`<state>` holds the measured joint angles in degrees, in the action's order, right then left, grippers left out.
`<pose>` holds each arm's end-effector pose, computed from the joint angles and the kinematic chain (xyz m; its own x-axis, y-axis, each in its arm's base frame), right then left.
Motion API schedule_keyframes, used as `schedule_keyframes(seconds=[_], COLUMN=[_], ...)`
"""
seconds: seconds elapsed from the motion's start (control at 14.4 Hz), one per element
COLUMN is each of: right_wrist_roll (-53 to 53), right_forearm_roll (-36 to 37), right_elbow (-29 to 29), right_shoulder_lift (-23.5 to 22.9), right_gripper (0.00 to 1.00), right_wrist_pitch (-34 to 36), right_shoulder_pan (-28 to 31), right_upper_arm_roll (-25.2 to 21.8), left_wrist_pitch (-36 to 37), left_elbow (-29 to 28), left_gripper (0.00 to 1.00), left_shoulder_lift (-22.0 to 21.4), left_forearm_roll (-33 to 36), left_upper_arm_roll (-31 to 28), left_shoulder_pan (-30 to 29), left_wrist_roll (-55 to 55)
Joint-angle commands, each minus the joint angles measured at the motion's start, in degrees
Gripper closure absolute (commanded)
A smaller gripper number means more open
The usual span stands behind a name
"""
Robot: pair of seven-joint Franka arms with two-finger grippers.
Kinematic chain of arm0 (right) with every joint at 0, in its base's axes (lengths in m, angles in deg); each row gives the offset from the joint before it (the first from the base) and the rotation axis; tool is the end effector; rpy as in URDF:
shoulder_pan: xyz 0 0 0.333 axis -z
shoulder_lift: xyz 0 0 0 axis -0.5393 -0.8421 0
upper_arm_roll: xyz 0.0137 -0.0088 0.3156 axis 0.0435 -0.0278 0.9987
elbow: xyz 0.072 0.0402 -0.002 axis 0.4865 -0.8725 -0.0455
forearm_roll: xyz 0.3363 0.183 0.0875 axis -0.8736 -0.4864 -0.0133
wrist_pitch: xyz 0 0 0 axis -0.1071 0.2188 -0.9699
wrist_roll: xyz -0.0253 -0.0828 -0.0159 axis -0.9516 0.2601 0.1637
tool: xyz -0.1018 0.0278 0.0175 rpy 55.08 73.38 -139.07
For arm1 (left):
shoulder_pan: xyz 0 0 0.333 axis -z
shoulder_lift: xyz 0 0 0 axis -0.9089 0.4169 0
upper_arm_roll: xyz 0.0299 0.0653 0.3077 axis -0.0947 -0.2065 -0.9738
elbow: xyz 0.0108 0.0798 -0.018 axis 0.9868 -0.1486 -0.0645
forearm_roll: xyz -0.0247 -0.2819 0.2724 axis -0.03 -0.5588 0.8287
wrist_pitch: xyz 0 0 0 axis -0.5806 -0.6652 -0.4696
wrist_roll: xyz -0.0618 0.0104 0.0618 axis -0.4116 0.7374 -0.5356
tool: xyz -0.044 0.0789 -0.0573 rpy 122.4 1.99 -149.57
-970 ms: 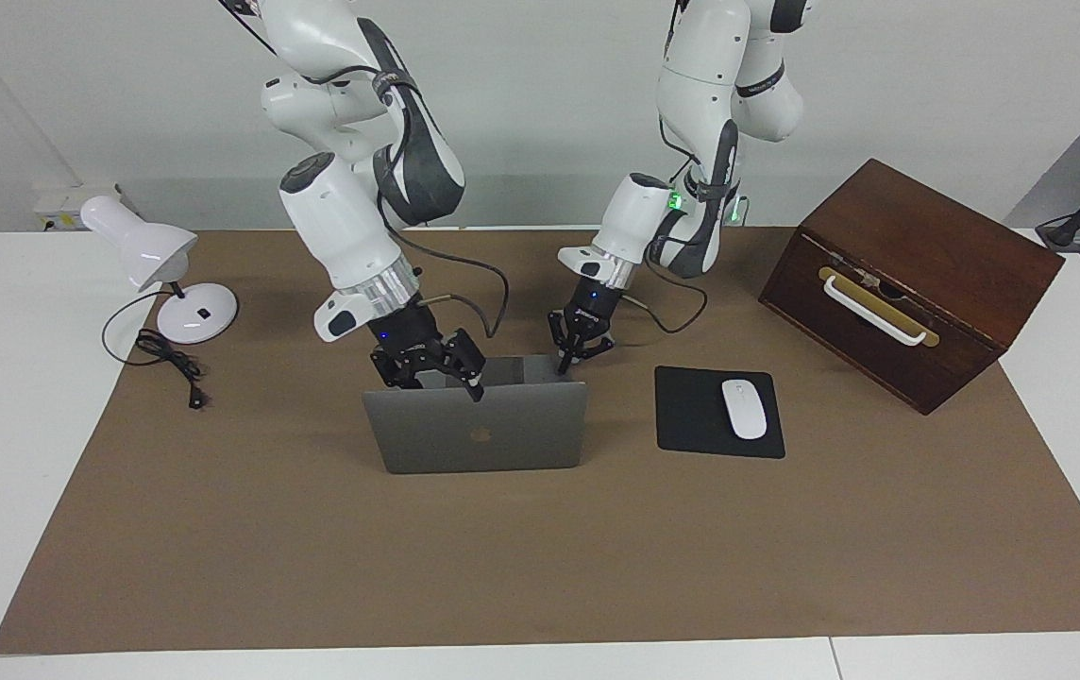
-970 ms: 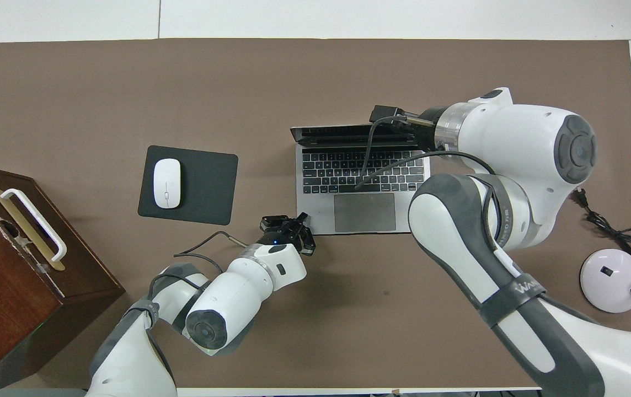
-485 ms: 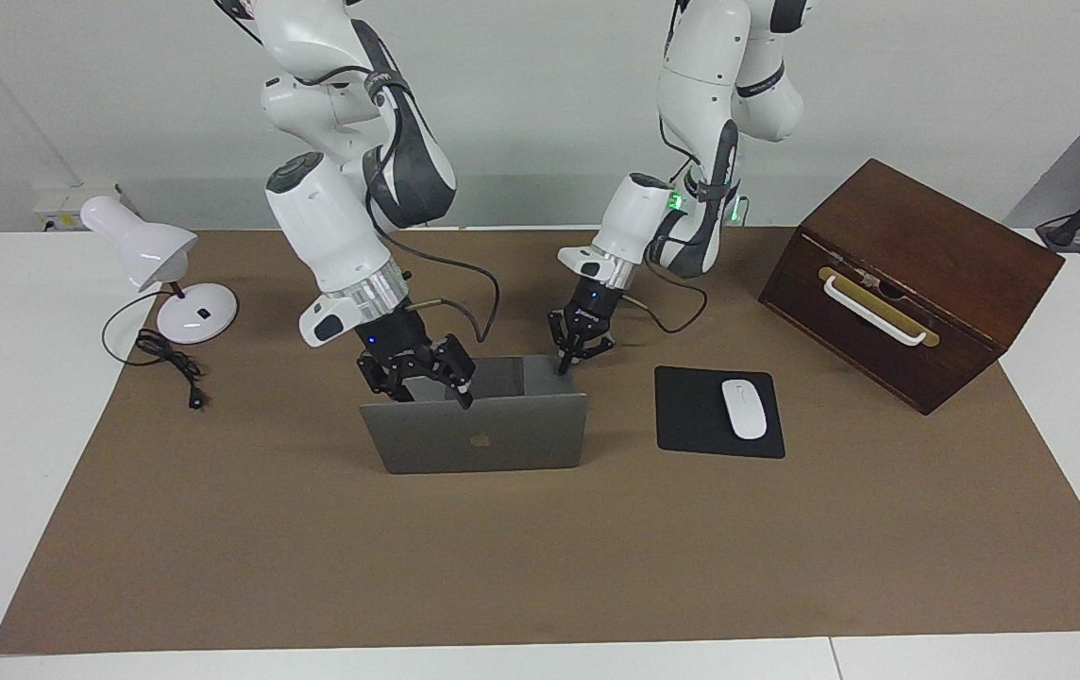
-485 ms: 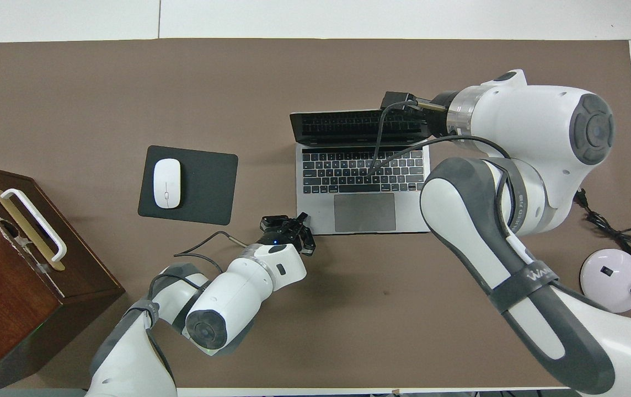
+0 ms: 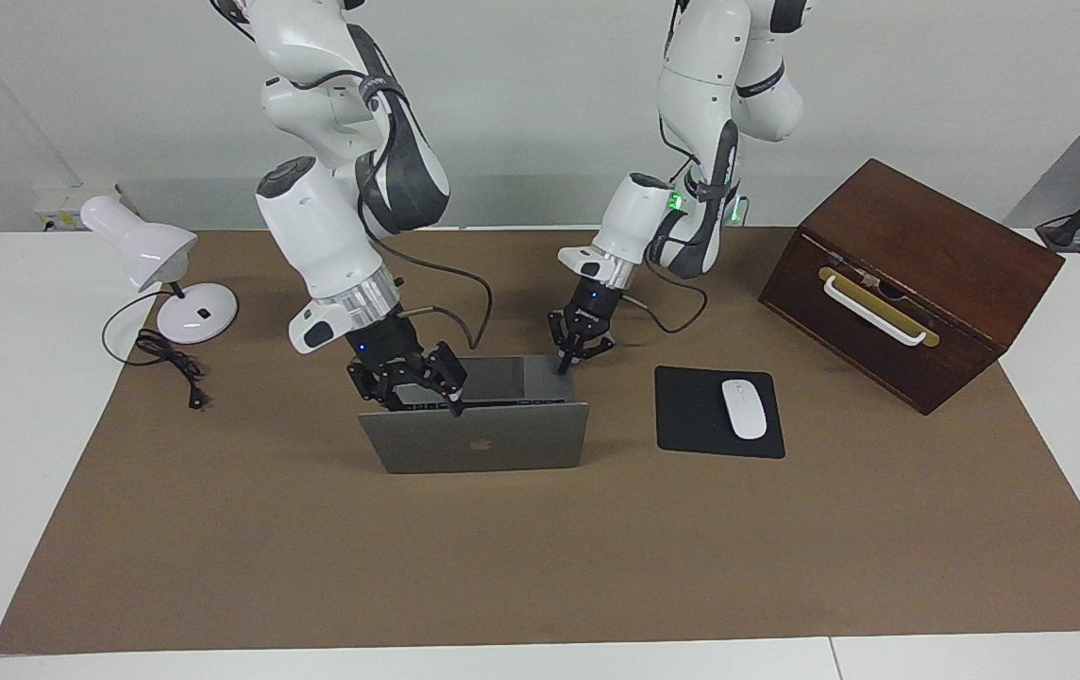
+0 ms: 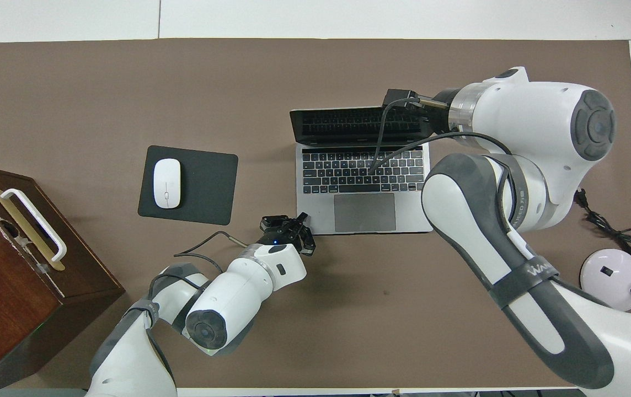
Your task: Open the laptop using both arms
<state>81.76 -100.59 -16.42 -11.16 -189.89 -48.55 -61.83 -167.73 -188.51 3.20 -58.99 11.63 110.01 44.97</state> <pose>0.6357 0.1772 0.4517 0.9067 -0.3138 0.2819 -0.1752 -0.8881 -0.4249 0.3954 -0.3422 0.2655 0.6588 -0.3639 0.6585 -0.5586 -0.8229 0.1040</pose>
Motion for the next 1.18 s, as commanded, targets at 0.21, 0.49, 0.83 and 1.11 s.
schedule_keyframes(seconds=[0.21, 0.49, 0.83, 1.11], right_wrist_roll=[-0.4, -0.5, -6.7, -18.4], right_forearm_roll=[4.7, 9.9, 17.0, 18.4], right_elbow=[6.8, 11.6, 11.1, 8.4], right_shoulder_lift=[-1.5, -0.3, 7.3, 13.7], right_gripper=[0.0, 0.0, 0.0, 0.0], right_wrist_pitch=[10.2, 22.1, 35.9, 44.4], right_shoulder_pan=[3.0, 5.2, 7.6, 14.8], right_upper_arm_roll=[0.5, 0.4, 0.5, 0.4], left_wrist_pitch=[-0.5, -0.4, 0.3, 9.6], left_elbow=[2.5, 2.6, 2.4, 2.4], left_gripper=[1.0, 1.0, 1.0, 1.0], left_shoulder_lift=[3.5, 1.5, -2.1, -6.6], left_forearm_roll=[1.1, 1.1, 1.1, 1.1], left_upper_arm_roll=[0.4, 0.4, 0.4, 0.4], left_shoulder_pan=[0.4, 0.6, 0.6, 0.6], left_wrist_roll=[-5.2, -10.8, -15.1, -16.5])
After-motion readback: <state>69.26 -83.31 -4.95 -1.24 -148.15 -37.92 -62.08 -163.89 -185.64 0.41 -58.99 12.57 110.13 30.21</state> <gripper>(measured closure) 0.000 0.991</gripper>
